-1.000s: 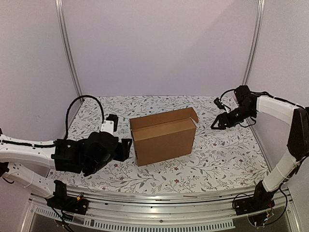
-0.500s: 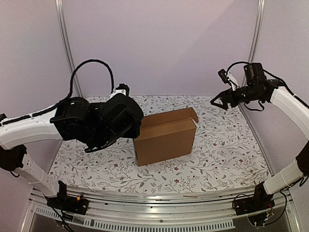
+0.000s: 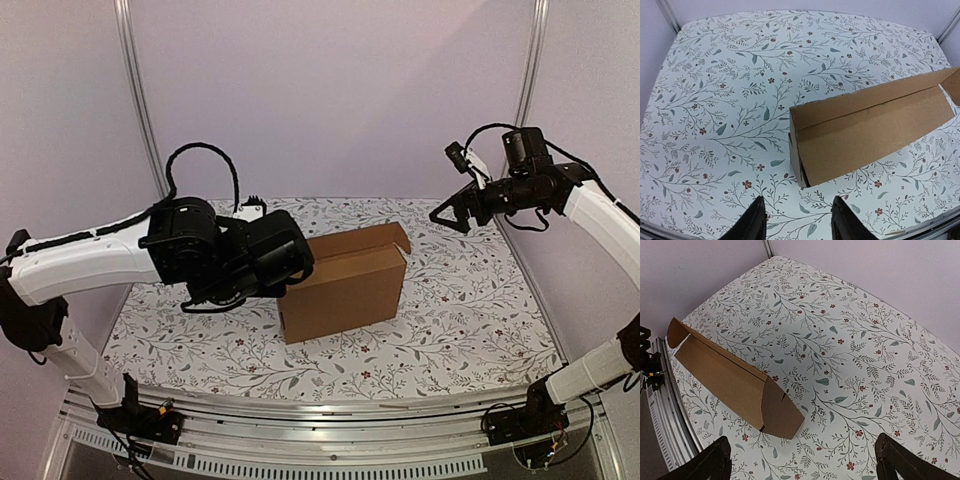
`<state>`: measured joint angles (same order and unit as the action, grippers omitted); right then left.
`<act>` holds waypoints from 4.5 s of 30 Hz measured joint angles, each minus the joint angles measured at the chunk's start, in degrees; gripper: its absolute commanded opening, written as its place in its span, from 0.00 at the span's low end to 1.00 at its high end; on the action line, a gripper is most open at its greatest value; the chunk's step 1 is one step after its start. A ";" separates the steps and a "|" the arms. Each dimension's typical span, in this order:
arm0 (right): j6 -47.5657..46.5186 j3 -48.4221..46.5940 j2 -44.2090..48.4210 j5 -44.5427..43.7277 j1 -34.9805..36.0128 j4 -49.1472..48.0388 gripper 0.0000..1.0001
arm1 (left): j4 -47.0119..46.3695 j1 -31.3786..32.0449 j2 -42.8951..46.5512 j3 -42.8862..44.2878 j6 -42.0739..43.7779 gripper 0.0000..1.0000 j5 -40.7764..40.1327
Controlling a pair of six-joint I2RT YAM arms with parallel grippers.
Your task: Fold the paper box
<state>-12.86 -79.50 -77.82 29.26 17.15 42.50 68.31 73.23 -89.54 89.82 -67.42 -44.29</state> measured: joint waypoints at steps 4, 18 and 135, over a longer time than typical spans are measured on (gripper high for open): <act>2.91 -0.55 -2.01 4.98 -2.10 -0.02 0.87 | -0.33 -1.09 0.00 -1.14 0.35 0.42 0.28; 5.18 -4.22 -7.32 0.90 2.01 4.31 0.59 | -5.51 -6.56 -2.89 -1.29 5.66 0.19 4.94; 10.08 -2.62 -8.46 -9.03 7.89 8.07 0.36 | -14.53 -17.05 -20.24 13.03 21.77 0.00 7.74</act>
<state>-2.79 -82.13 -86.28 20.23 25.04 50.57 53.78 56.18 -109.78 102.85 -45.65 -36.56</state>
